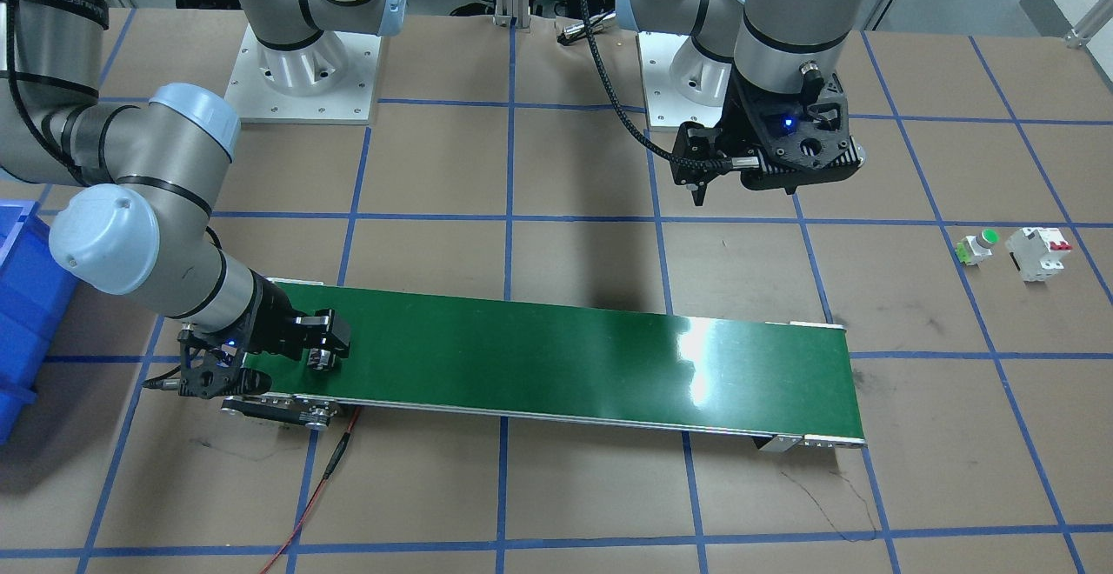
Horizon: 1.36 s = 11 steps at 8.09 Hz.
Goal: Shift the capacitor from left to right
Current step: 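Grasp the capacitor at the belt's end with the right gripper and lift, then carry the capacitor with the right gripper into the blue bin and release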
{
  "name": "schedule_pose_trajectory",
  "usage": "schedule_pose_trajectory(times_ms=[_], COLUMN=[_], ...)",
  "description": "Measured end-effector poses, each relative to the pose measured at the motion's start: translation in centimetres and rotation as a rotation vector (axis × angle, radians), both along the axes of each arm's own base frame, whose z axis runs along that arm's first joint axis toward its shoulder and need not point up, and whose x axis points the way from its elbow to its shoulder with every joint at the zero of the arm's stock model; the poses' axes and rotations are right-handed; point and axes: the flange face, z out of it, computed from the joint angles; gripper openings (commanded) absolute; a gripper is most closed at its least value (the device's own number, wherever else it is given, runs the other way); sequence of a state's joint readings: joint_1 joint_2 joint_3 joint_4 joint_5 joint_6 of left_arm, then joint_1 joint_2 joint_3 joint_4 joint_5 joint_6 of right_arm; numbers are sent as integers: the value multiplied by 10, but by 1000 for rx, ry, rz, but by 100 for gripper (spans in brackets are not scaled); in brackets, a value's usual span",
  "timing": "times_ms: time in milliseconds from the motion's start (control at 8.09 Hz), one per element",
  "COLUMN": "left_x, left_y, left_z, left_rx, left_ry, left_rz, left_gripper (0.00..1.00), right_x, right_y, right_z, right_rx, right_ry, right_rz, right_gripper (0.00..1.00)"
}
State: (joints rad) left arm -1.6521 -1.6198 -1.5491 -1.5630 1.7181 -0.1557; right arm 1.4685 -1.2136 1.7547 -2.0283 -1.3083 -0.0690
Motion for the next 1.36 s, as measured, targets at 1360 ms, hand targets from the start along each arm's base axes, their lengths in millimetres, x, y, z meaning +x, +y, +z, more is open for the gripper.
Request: schedule_pose_trajectory(times_ms=[1360], left_x=[0], left_y=[1], left_z=[0], left_rx=[0], left_ry=[3], left_rz=[0], left_gripper=[100], right_x=[-217], right_y=[-6], right_z=[96], right_rx=[-84], right_ry=[281], right_rz=[379], right_gripper=[3])
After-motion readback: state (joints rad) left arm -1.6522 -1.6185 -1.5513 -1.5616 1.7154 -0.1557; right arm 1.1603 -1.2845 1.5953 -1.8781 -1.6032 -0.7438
